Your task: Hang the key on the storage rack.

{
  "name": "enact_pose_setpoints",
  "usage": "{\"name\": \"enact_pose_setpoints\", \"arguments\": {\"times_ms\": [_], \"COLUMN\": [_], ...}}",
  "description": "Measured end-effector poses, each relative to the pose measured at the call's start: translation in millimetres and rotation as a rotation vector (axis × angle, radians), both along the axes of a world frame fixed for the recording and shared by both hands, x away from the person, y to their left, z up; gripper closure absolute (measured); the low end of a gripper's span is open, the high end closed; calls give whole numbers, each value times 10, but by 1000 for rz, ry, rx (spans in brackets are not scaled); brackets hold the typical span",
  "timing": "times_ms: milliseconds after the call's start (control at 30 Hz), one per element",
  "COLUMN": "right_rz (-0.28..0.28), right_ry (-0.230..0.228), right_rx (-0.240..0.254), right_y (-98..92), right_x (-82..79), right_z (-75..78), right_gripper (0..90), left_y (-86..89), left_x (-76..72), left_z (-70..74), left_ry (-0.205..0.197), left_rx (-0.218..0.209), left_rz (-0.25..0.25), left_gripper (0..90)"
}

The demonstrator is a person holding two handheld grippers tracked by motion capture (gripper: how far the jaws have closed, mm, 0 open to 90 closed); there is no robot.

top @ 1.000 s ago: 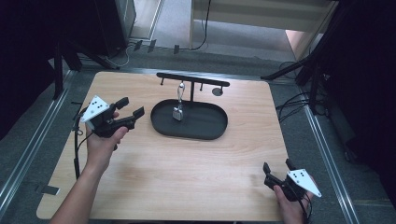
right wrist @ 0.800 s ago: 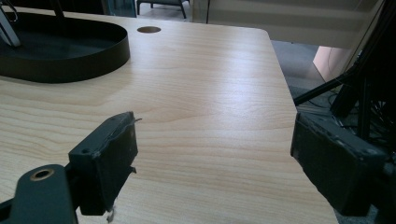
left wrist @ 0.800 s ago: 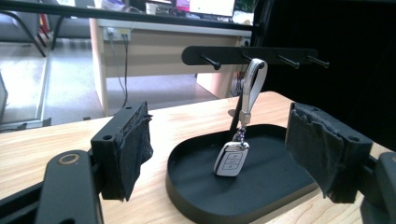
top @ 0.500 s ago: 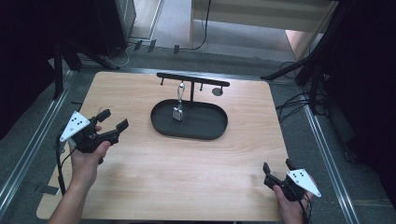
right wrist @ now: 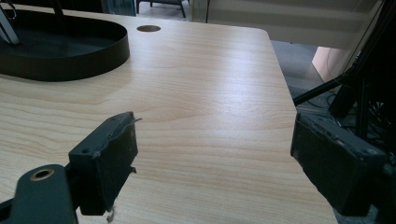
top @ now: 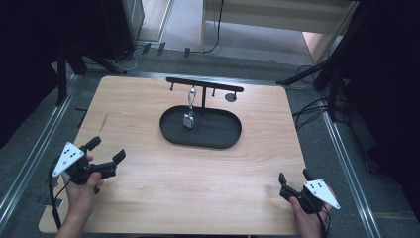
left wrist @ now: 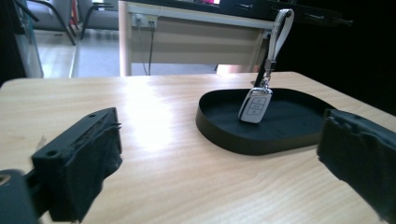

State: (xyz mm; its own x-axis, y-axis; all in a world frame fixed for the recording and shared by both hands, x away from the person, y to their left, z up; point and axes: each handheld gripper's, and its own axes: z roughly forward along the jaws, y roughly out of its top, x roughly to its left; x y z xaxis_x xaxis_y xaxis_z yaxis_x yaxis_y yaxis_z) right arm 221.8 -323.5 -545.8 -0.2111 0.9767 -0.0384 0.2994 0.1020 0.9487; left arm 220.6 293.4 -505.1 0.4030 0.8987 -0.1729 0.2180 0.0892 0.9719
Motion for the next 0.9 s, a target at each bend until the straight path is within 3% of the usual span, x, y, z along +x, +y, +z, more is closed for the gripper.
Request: {"name": "enact_pose_setpoints", "arguments": {"times_ms": [167,300,567,700,900], "right_rz": [1,2,2,2,2], "right_ry": [0,-1,0,0,0], "right_rx": [0,-1,-7,-4,-8], "right_y": [-1,2,6,4,7], "right_x": [0,0,1,1,-3], "right_z": [0,0,0,0,0], "right_gripper": [143,143,144,144,144], "left_y": [176,312,485,538,513], "left_x": [-134,-221,-369,-370,-346], "left_z": [-161,-277,-402,-420,-450], "left_ry": [31,65,99,118,123], "left_rx": [34,22,74,91,90], "left_rz": [44,77,151,193,176], "left_gripper": [0,0,0,0,0]}}
